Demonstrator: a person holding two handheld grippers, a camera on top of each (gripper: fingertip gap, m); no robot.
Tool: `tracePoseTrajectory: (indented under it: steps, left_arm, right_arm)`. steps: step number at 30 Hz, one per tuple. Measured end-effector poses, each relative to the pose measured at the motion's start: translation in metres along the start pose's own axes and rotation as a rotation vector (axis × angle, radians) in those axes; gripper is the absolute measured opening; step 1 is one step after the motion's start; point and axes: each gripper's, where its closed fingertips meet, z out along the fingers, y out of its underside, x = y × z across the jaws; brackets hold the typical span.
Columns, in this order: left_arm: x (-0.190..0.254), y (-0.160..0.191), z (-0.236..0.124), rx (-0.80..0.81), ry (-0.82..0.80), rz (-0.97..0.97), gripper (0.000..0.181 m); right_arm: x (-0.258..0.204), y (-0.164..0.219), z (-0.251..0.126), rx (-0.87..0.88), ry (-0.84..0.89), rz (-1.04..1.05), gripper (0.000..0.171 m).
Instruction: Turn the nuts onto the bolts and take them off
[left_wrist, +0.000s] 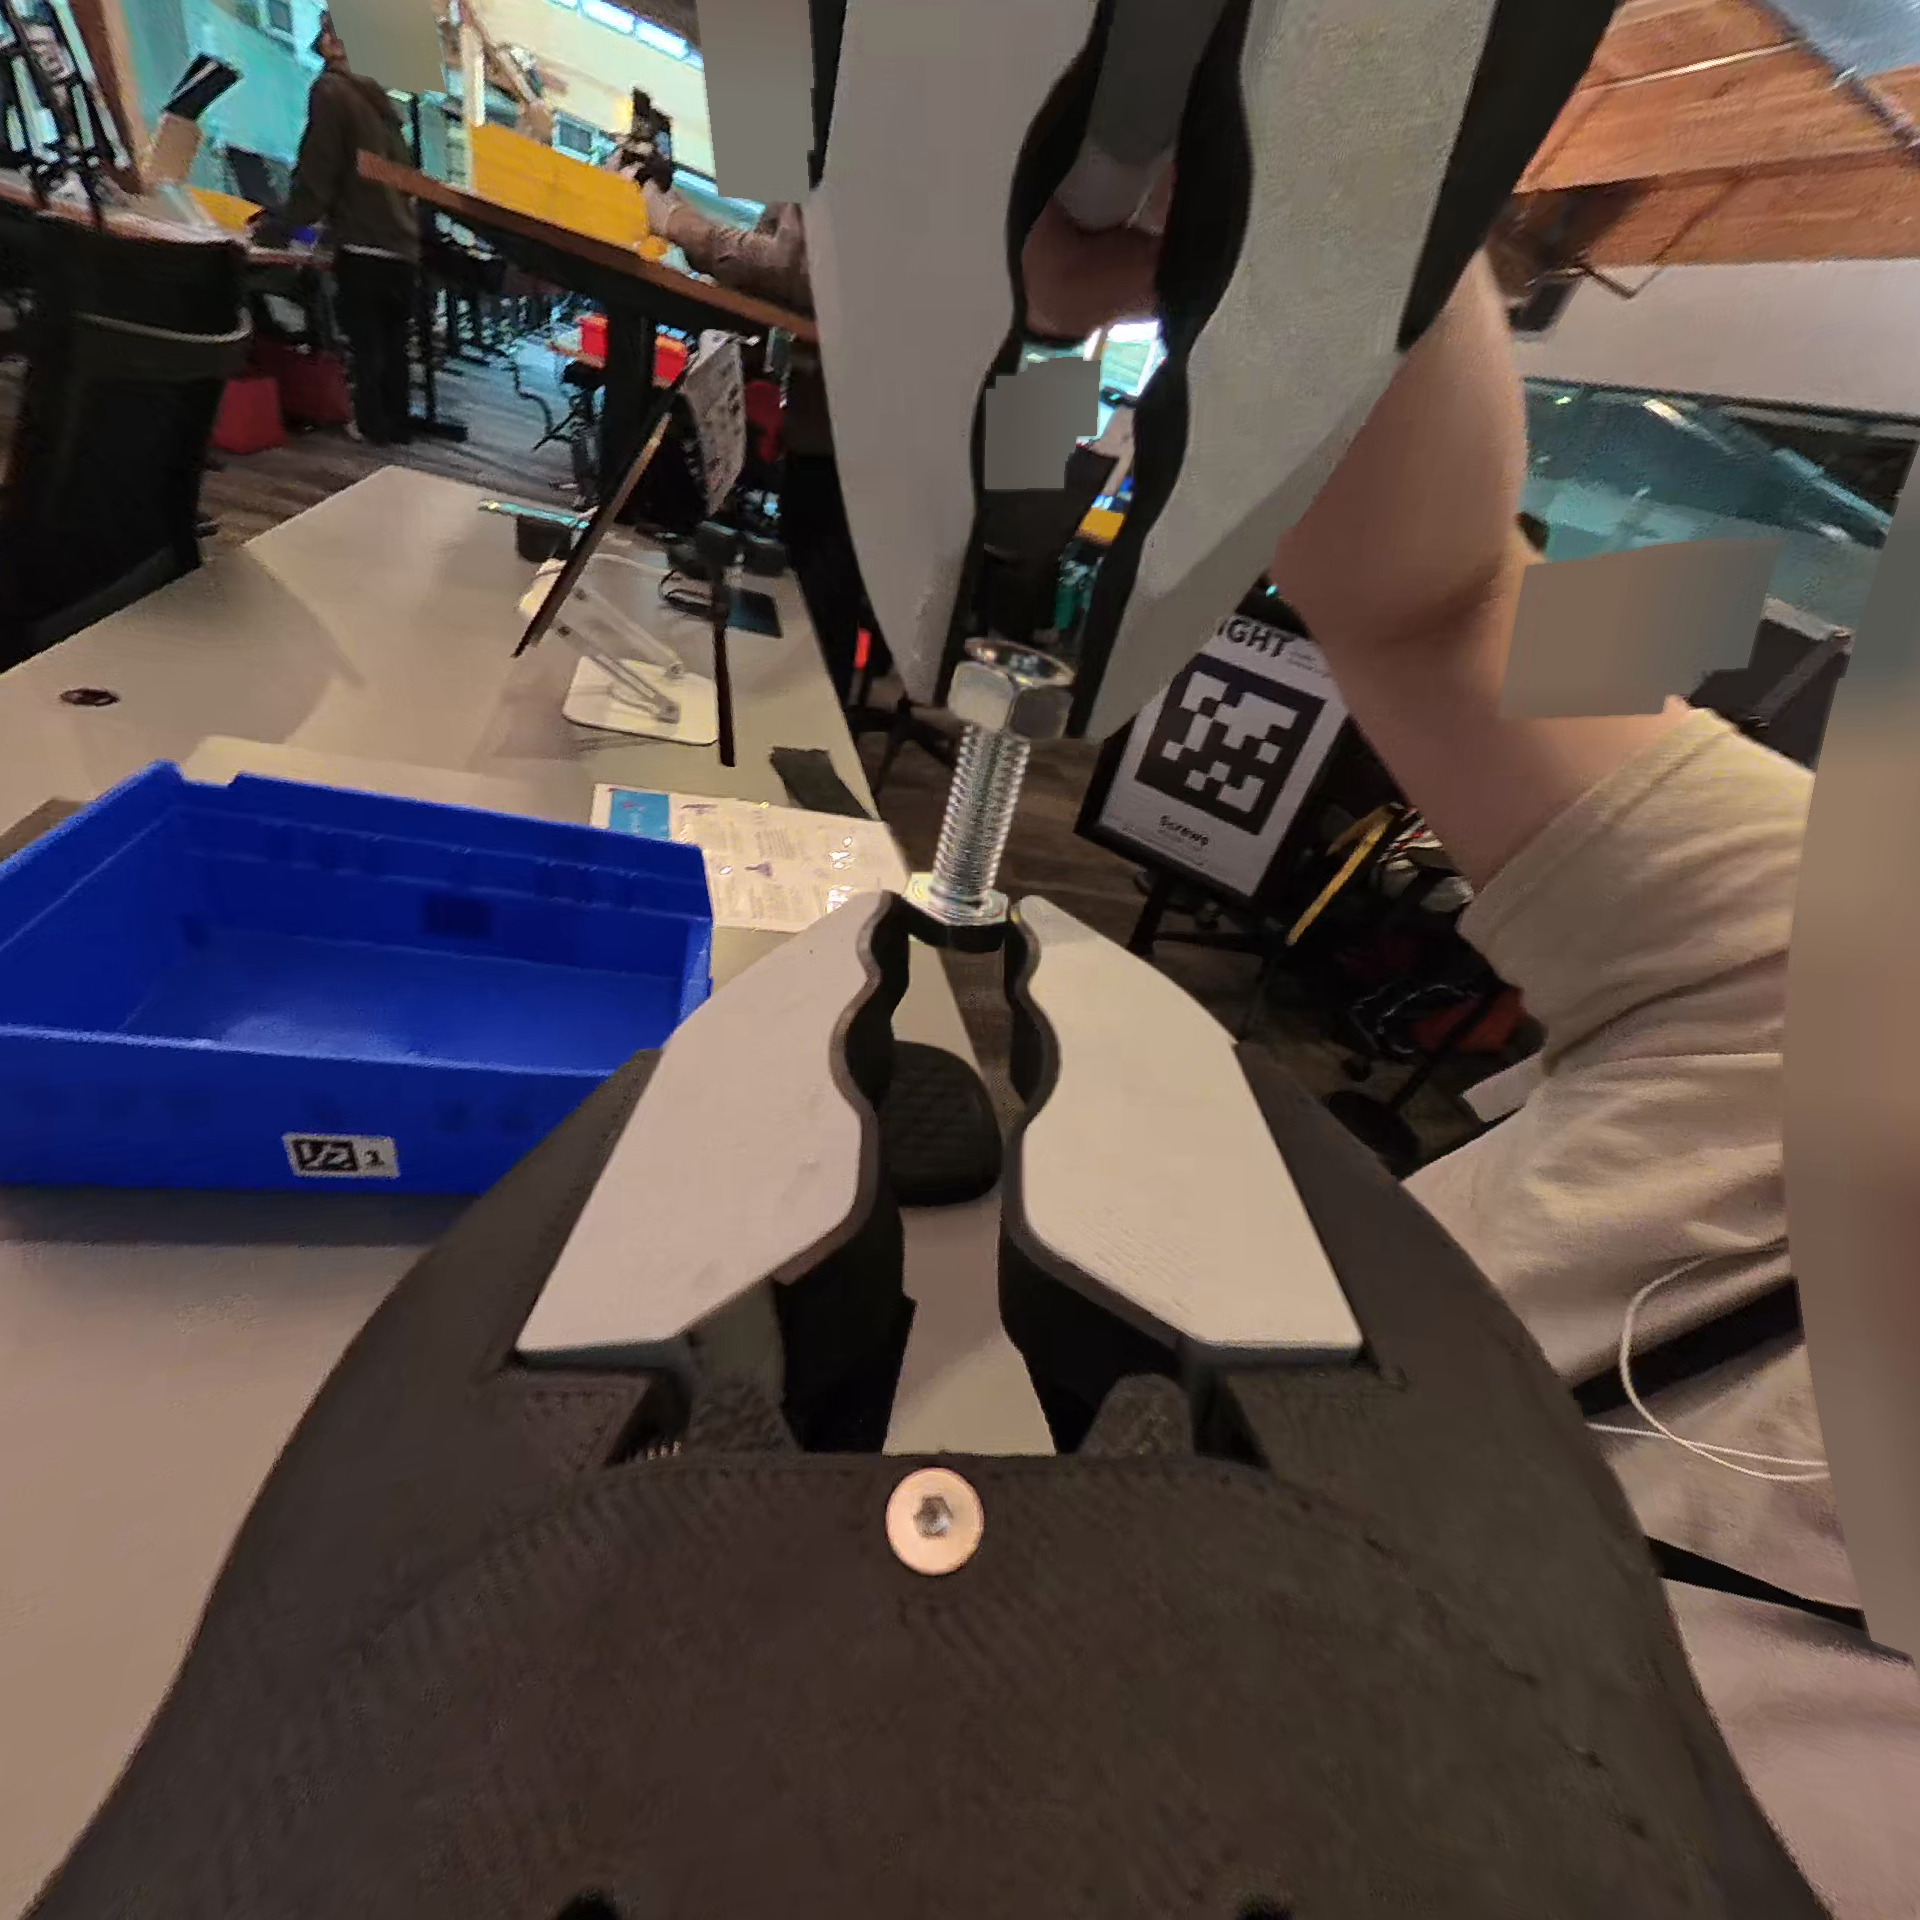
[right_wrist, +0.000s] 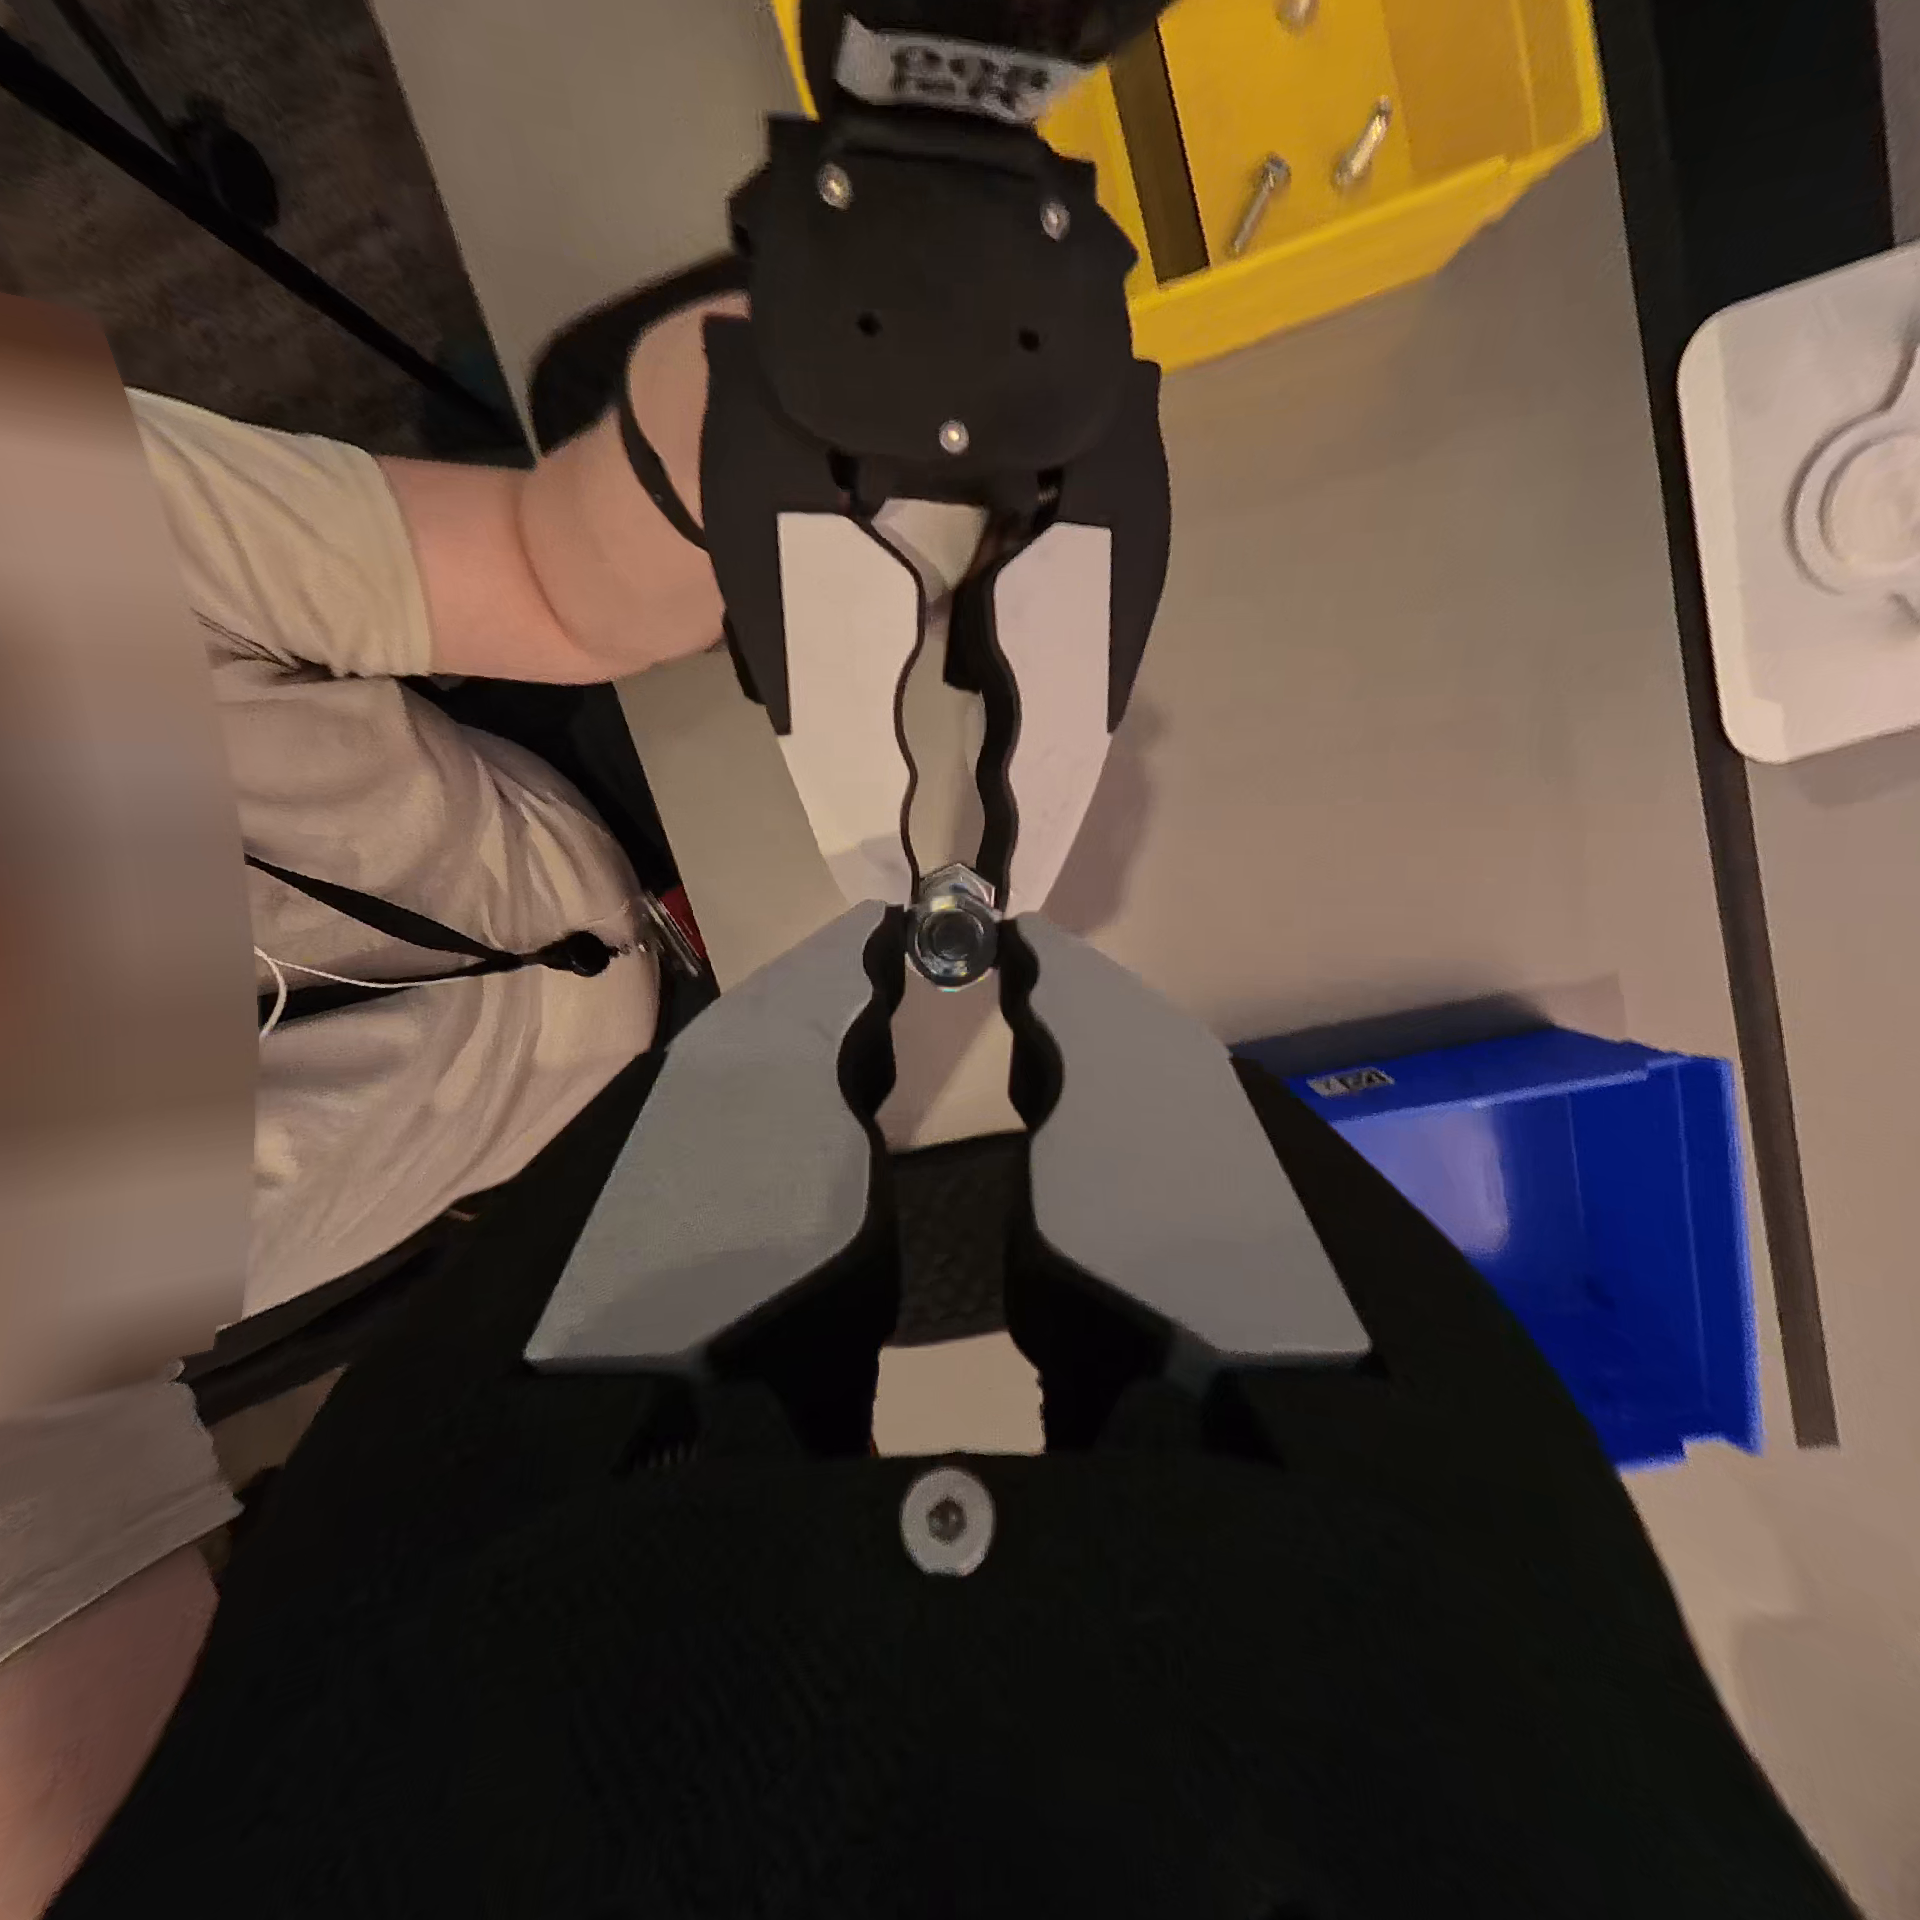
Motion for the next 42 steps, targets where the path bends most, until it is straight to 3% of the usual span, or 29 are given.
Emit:
tracePoseTrajectory:
  steps: [4,9,13,19,25,34,42]
  left_arm:
    - [0.012,-0.008,-0.006,0.052,0.064,0.009,0.018]
    - [0.004,-0.008,-0.006,0.045,-0.009,0.018,0.018]
    - [-0.002,-0.006,-0.004,0.018,-0.078,0.041,0.018]
    - [0.016,0.007,0.003,-0.056,0.056,0.019,0.018]
    - [0.026,0.023,0.014,-0.166,0.091,0.042,0.018]
    - [0.043,0.01,0.004,-0.088,0.177,0.059,0.018]
    - [0.039,0.002,0.001,-0.044,0.12,0.074,0.017]
  right_arm:
    - [-0.009,-0.011,-0.007,0.137,-0.064,0.024,0.018]
    - [-0.002,-0.011,-0.005,0.169,-0.012,0.077,0.018]
    - [0.0,-0.008,-0.003,0.146,0.009,0.107,0.018]
    - [-0.017,0.008,0.0,0.012,-0.027,-0.109,0.019]
    - [-0.031,0.026,0.006,-0.118,-0.088,-0.239,0.019]
    - [-0.045,0.013,-0.005,0.056,-0.164,-0.268,0.019]
    - [-0.039,0.002,-0.01,0.155,-0.11,-0.187,0.018]
